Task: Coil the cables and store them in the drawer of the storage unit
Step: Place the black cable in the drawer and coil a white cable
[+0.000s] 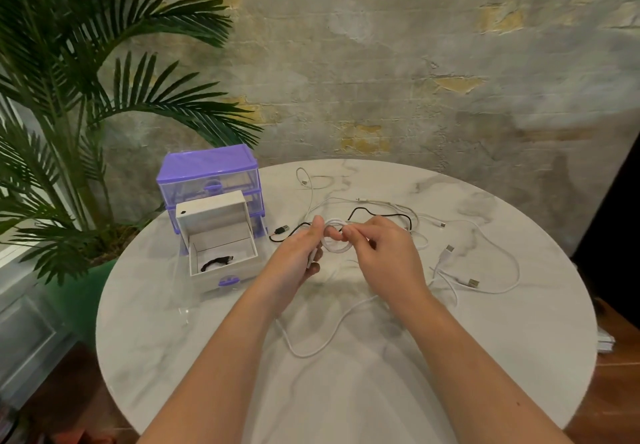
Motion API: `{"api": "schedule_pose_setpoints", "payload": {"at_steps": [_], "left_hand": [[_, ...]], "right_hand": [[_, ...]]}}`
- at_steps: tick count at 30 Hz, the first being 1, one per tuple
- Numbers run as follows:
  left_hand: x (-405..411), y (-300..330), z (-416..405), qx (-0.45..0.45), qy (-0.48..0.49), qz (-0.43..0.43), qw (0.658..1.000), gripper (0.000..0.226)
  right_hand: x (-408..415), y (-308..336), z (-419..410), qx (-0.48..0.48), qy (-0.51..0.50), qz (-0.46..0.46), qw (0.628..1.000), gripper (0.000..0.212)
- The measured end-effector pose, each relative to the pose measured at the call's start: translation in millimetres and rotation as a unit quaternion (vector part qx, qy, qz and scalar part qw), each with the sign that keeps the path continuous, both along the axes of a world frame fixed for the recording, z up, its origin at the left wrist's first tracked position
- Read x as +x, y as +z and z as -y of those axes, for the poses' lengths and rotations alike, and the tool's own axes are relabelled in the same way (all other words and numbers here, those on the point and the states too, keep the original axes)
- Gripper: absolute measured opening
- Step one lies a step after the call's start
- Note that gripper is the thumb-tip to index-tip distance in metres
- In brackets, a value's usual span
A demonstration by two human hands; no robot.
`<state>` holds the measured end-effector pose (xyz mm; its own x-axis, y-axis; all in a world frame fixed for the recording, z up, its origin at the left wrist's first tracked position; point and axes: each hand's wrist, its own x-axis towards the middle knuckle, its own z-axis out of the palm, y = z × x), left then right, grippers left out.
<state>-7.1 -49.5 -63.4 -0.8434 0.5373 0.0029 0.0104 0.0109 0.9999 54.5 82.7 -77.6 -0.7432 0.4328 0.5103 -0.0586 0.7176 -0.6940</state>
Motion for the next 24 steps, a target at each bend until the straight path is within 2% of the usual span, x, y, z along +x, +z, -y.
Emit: {"api": "schedule_pose_setpoints", "payload": {"at_steps": [5,10,15,17,21,24], "left_hand": [[-4.1,-0.3,2.7,0.046,-0.044,0.087,0.994,0.021],[-9.1,1.0,10.5,0.107,-0.068,0.173,0.977,0.029],[-8.9,2.8,10.5,0.171,-0.074,0.238,0.953,0.029],[-7.7,3.5,10.5,0.158,-0.081,0.221,0.959,0.027],[-3.4,2.5,8.2,0.094,-0.06,0.126,0.986,0.039],[0.3,-0.6,3.3,0.113,-0.032,0.089,0.989,0.039]], "right_hand": [[-1.4,0.3,-12.3,-0.068,-0.054,-0.004,0.996,0.023],[-0.5,2.0,-17.5,-0.107,-0.078,-0.004,0.991,0.025],[-0.6,2.7,-10.5,-0.146,-0.036,-0.008,0.989,0.025],[-0.6,2.2,-6.4,-0.141,-0.02,0.002,0.99,0.025],[1.3,4.2,-1.9,-0.157,0.008,0.005,0.988,0.025],[3.2,7.6,0.0,-0.171,0.023,-0.003,0.985,0.024]]}}
